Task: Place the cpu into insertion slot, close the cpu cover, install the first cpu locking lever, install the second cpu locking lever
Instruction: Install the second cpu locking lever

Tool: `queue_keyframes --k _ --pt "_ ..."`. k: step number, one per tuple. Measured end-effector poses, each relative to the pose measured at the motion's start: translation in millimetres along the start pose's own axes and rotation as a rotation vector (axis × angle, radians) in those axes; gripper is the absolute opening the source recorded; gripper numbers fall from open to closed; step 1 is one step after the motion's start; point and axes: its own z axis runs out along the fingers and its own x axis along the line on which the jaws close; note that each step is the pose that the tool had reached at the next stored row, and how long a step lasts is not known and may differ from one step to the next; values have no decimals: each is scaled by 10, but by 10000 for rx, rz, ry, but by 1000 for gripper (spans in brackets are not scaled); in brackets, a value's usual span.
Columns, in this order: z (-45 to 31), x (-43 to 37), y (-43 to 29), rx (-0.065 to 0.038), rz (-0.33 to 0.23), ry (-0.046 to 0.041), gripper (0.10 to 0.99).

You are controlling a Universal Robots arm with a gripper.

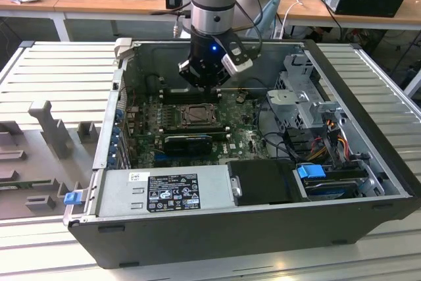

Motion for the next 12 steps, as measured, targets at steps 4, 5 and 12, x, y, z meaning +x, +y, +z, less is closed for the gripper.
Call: queue_keyframes --k 4,5,12 --pt "-17 1 -5 7 2 1 106" --pt "-17 1 -9 7 1 1 106" --pt "-20 7 -86 6 1 0 106"
